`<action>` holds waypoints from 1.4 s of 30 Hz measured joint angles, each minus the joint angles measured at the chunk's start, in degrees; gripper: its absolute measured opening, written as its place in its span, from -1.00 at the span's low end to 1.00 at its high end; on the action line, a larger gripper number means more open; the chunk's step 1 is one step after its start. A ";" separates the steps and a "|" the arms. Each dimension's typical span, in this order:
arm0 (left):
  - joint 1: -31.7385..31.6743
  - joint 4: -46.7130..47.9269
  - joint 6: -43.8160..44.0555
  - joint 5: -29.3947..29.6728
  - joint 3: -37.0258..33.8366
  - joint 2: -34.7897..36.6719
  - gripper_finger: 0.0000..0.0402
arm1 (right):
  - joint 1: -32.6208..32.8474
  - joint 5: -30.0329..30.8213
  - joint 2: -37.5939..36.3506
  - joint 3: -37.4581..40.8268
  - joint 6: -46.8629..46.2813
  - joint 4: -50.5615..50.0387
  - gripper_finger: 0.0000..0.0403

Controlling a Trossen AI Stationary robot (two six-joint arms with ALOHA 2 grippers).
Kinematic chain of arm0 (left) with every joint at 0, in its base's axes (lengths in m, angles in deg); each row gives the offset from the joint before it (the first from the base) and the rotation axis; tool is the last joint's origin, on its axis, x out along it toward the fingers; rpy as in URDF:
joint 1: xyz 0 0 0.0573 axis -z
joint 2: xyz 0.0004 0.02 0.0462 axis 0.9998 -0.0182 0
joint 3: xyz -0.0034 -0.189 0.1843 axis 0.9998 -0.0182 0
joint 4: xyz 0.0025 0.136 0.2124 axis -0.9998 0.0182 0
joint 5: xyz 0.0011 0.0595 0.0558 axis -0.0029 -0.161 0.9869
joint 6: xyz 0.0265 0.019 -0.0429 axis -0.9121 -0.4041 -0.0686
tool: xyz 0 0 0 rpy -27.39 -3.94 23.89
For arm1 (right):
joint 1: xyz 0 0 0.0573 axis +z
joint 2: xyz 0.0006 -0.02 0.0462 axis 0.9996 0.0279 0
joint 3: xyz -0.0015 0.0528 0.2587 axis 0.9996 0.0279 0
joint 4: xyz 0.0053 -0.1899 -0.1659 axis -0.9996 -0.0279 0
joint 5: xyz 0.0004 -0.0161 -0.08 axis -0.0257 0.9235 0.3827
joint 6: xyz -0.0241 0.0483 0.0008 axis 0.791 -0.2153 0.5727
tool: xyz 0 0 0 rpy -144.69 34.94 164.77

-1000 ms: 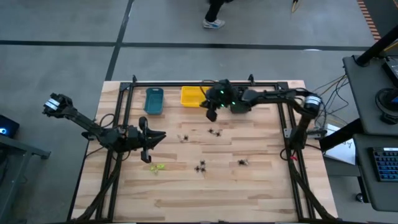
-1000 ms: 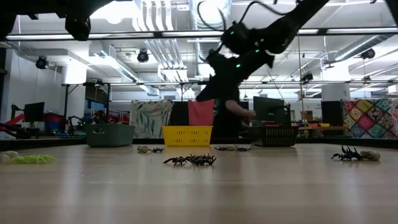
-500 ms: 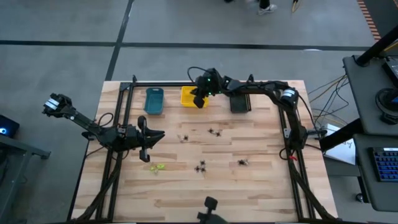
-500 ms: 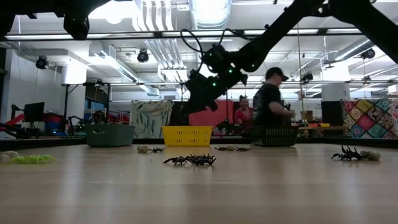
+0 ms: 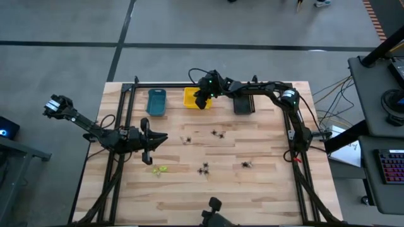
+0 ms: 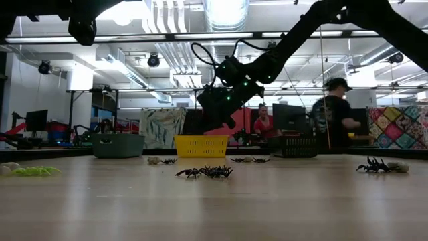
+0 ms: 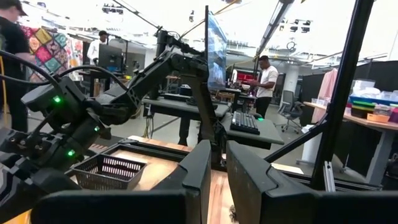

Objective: Sort Halloween decoration
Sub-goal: Put the green spider toy into the yellow bin, then put the gray skull toy into the blue bin

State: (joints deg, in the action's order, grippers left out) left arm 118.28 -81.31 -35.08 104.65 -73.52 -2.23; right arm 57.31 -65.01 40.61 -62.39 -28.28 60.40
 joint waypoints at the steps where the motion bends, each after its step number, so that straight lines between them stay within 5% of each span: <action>1: -0.02 0.01 0.00 0.00 0.00 0.00 -0.83 | -0.07 0.00 0.00 0.00 -0.08 0.01 -0.61; 10: -0.02 -0.03 1.02 0.02 0.00 -0.09 -0.83 | 0.29 -1.40 -2.93 0.07 -1.63 -1.09 -0.39; 22: 0.00 0.44 7.70 -0.02 0.00 -4.15 -0.83 | 7.56 -2.10 -18.62 1.64 3.76 -17.86 -0.49; 31: 0.04 0.16 15.56 -0.35 0.00 -8.58 -0.83 | 17.72 -1.55 -33.74 12.81 1.81 -22.22 -0.57; 42: 0.02 -0.14 32.63 1.35 0.04 -17.20 -0.83 | 31.52 5.97 -47.07 28.74 -8.58 -22.15 -0.64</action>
State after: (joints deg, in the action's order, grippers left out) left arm 118.30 -81.44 -2.45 106.00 -73.48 -19.43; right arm 88.82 -59.05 -6.46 -33.65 -36.86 38.25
